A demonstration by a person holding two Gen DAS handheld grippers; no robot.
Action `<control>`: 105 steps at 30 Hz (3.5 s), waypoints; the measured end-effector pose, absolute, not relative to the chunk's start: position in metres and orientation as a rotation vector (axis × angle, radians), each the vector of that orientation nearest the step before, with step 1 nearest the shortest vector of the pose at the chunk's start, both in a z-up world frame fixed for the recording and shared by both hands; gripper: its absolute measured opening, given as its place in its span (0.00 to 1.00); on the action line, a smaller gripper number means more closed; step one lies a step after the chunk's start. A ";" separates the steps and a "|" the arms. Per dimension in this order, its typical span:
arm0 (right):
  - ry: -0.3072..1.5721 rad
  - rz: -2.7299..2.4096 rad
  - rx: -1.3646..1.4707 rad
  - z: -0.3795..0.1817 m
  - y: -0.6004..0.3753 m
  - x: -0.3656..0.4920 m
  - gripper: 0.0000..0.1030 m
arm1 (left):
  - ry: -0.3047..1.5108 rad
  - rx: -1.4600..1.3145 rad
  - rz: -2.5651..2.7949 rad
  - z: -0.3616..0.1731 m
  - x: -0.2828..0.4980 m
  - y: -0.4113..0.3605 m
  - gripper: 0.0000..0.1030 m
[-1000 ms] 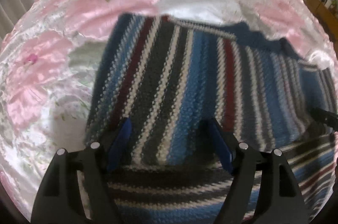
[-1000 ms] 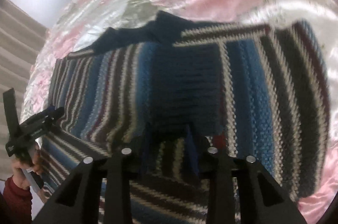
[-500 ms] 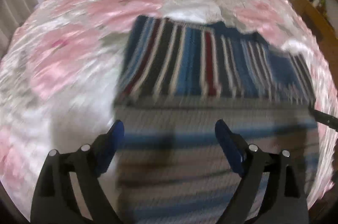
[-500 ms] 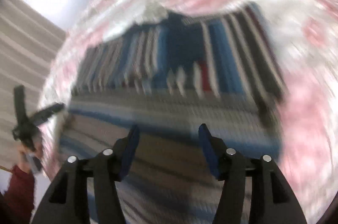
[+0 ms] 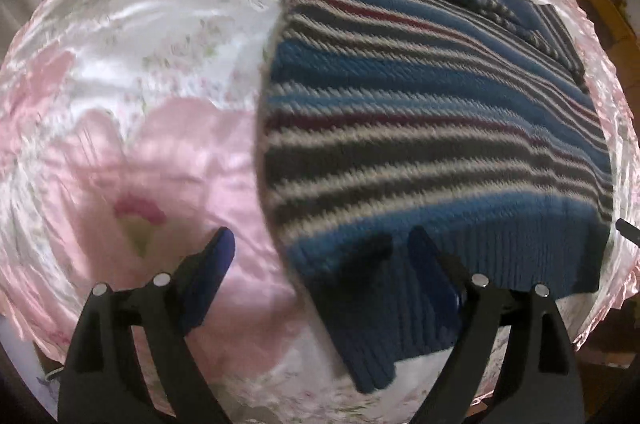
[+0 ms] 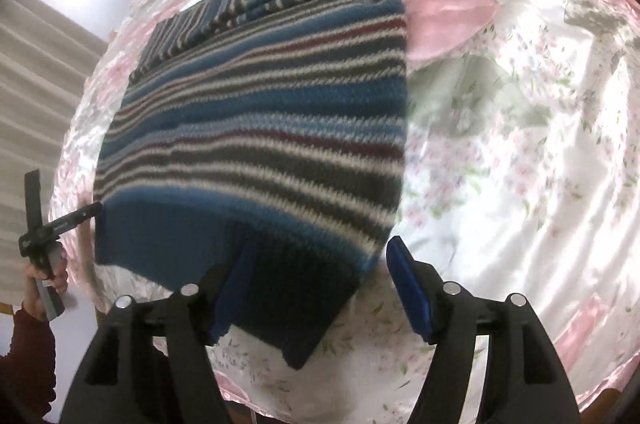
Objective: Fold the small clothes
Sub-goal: 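Grasp the ribbed hem with both tools and lift it toward the collar, then lay the hem over the sweater body near the collar and open both tools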
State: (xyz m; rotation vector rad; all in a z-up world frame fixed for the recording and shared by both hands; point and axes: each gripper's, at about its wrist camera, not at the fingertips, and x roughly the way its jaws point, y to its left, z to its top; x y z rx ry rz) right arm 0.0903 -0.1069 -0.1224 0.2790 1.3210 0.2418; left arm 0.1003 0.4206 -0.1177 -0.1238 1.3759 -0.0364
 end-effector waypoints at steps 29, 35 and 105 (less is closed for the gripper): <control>1.279 0.393 0.511 -0.145 -0.092 0.047 0.10 | 1.338 -0.349 -0.105 -0.113 0.068 0.402 0.13; 1.151 0.486 0.530 -0.099 -0.094 0.045 0.09 | 1.241 -0.360 -0.134 -0.082 0.064 0.401 0.12; 1.397 0.449 0.260 -0.147 -0.101 0.298 0.81 | 1.321 -0.047 -0.245 -0.117 0.283 0.373 0.70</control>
